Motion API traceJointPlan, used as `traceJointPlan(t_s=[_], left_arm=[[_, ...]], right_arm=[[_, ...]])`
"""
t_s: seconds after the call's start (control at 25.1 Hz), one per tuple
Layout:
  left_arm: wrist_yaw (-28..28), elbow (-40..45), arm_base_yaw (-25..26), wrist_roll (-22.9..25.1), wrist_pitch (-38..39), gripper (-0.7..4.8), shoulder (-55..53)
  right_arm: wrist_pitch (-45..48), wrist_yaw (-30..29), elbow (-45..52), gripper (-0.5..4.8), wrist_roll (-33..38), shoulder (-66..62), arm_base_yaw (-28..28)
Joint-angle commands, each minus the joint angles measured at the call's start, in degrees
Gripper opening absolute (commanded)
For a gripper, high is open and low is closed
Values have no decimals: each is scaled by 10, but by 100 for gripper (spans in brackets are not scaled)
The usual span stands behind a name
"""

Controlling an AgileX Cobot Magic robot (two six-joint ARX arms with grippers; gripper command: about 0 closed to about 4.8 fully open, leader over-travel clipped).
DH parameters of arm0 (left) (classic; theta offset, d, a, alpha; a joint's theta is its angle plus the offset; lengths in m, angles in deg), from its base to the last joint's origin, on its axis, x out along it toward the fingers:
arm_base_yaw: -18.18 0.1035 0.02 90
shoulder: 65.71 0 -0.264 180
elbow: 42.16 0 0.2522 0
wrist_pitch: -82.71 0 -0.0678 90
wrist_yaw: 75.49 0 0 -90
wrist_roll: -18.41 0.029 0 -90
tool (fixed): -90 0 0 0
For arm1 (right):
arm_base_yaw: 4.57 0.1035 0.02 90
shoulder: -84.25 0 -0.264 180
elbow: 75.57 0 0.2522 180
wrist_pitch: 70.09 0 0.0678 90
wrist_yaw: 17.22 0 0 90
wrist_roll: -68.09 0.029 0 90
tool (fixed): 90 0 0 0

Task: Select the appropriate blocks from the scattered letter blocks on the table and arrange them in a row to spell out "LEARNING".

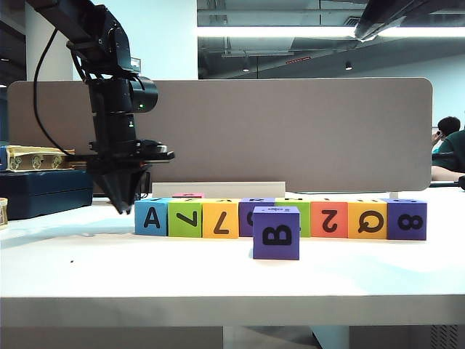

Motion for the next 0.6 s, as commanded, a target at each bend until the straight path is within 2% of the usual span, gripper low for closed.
traceJointPlan(t_s=[0.04,0.24,0.44,0.6], left_arm=[[-38,-2,-1,1,2,49,7],[-14,-1,-1,3,-2,47,26],[-13,0,-1,2,11,47,25],[39,0,-2,-2,14,47,25]], right_arm=[[9,1,-2,-2,-2,1,1],[14,1,-2,-2,-2,1,0],[13,0,-2,-2,-2,1,0],[13,0,-2,-2,-2,1,0]])
